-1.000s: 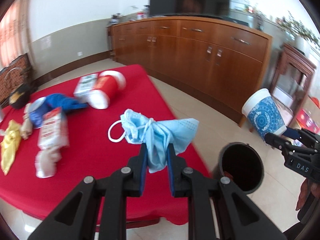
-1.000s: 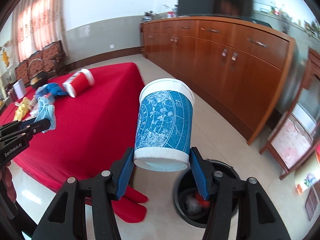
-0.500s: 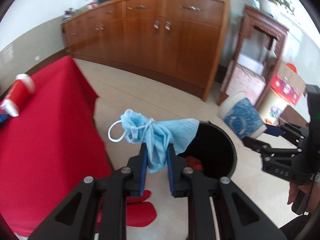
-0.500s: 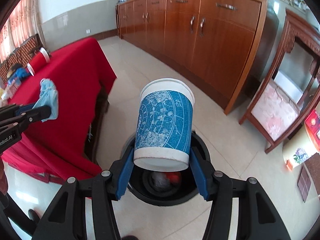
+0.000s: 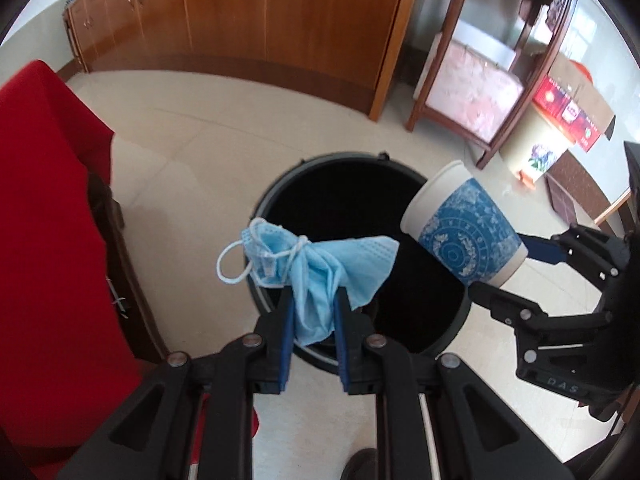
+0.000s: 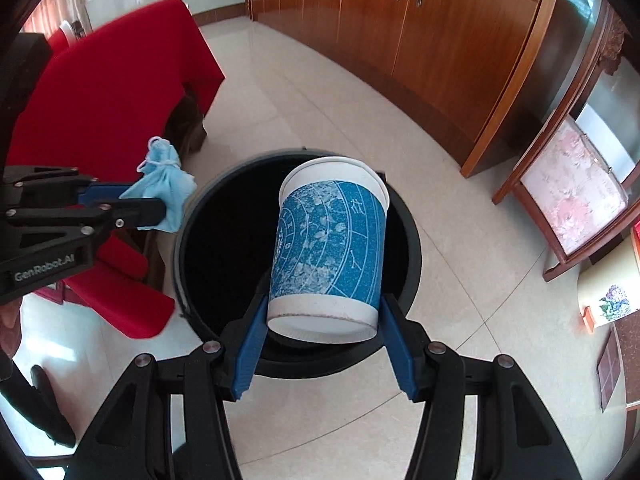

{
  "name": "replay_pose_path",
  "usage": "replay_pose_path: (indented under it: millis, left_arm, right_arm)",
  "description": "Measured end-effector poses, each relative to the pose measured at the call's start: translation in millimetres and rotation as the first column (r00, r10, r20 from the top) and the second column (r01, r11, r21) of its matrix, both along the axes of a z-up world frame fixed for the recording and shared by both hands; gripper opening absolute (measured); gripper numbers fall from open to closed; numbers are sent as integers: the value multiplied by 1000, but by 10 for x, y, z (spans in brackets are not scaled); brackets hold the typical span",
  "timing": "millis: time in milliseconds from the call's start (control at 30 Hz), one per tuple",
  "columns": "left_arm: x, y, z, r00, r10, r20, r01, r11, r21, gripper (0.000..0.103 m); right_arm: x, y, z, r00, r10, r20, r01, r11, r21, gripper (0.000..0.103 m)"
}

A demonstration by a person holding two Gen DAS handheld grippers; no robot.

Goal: Collect trash
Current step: 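Open both tools to drop the cup and mask into the bin, then move both tools back toward the table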

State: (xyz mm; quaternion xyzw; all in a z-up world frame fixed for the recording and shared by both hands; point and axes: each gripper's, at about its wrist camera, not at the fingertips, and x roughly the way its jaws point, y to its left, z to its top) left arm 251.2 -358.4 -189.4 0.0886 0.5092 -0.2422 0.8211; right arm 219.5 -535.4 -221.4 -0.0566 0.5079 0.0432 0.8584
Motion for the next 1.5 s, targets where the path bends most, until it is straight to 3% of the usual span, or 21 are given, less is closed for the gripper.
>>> replay_pose_path:
  millis: [100,133,200,233,267,300,367,433,600,733,900,1100,1267,1500]
  left_arm:
    - [55,-64,-106,999,-23,-27,23,1000,5,20]
    - [62,-73,-128,999,-32,-40,32,999,1,24]
    - [104,-126,-185,999,-16,-46,18,1000,25,43]
    - [115,-142,-195,1000,5,-28,-4,999,44,72]
    - [110,-109,-178,1000,28,4,-28,998,49,90]
    - [95,-71,-131,999,38,27,-39,998,39,93]
    - [47,-27,-18,997,46,61,-50,997,62,97]
    - [-37,32,134,992,54,113,-64,994,88,98]
    - [-301,271,650,974,90,209,-103,993,51,103]
    - [-427,481,908,969,91,230,-103,994,41,103]
    - [-681,854,1259,948,119,296,-132,991,24,103]
    - [-885,1393,1462,922,199,332,-200,979,-34,103]
    - [-1066,2010,1588,870,326,371,-313,945,-96,103]
    - [-1306,2985,1602,773,501,388,-483,862,-151,102]
  right_arm:
    - [39,-29,-121,999,18,-27,-18,1000,-3,58]
    - [54,-44,-157,999,22,-37,-22,1000,0,58]
    - [98,-65,-230,998,31,-59,-31,999,-8,61]
    - [106,-80,-269,999,14,-47,-17,998,-54,68]
    - [98,-100,-276,1000,3,-25,-5,997,-76,96]
    - [87,-122,-259,1000,5,-6,-5,997,-70,103]
    - [63,-180,-214,1000,-8,18,9,997,-76,103]
    - [55,-268,-160,998,-48,44,51,995,-90,103]
    - [-71,-433,122,977,-185,108,186,983,4,103]
    - [-192,-395,360,948,-278,155,270,960,71,103]
    - [-404,-139,653,931,-294,215,277,955,107,103]
    - [-570,316,1053,906,-288,311,253,956,148,103]
    - [-683,843,1248,904,-226,363,186,972,142,103]
    - [-635,1615,1391,915,-104,389,64,991,115,103]
